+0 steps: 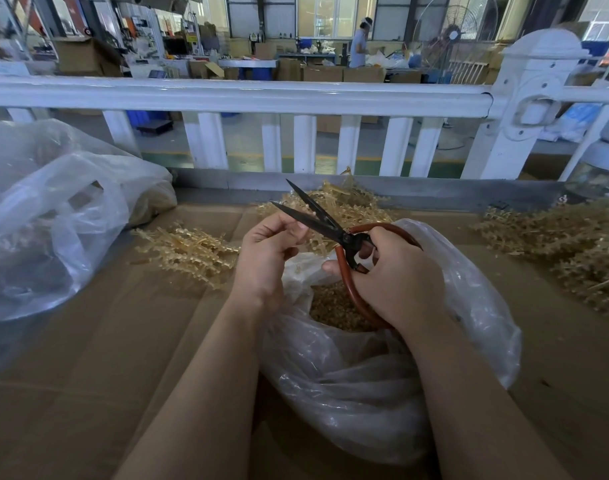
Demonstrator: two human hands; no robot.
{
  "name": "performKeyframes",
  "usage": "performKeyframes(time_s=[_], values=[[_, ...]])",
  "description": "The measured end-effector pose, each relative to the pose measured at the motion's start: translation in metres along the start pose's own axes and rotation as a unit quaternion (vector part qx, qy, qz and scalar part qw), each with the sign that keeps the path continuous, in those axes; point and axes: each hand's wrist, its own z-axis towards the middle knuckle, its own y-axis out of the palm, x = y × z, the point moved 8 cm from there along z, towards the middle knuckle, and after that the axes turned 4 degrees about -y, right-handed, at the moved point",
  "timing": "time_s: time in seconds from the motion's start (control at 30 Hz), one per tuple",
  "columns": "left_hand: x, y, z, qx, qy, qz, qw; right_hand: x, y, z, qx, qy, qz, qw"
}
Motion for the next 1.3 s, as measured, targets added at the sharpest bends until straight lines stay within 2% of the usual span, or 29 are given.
performKeyframes(time_s=[0.73, 1.03, 1.3], values=[[-0.0011, 0.0005, -0.0009, -0.018, -0.029, -0.024, 0.999, -0.0053, -0.0001, -0.0014, 0.006, -0.012, 0.024, 1.0], [0.0001, -0.002, 0.0001, -0.011, -0.007, 0.011, 1.0, -0.0044, 0.0011, -0.0011, -0.001, -0.003, 0.041, 0.999], [0.0066, -0.0047, 0.0001, 0.001, 0.022, -0.024, 0.999, -0.0056, -0.0014, -0.002, 0.009, -0.017, 0.037, 0.999]])
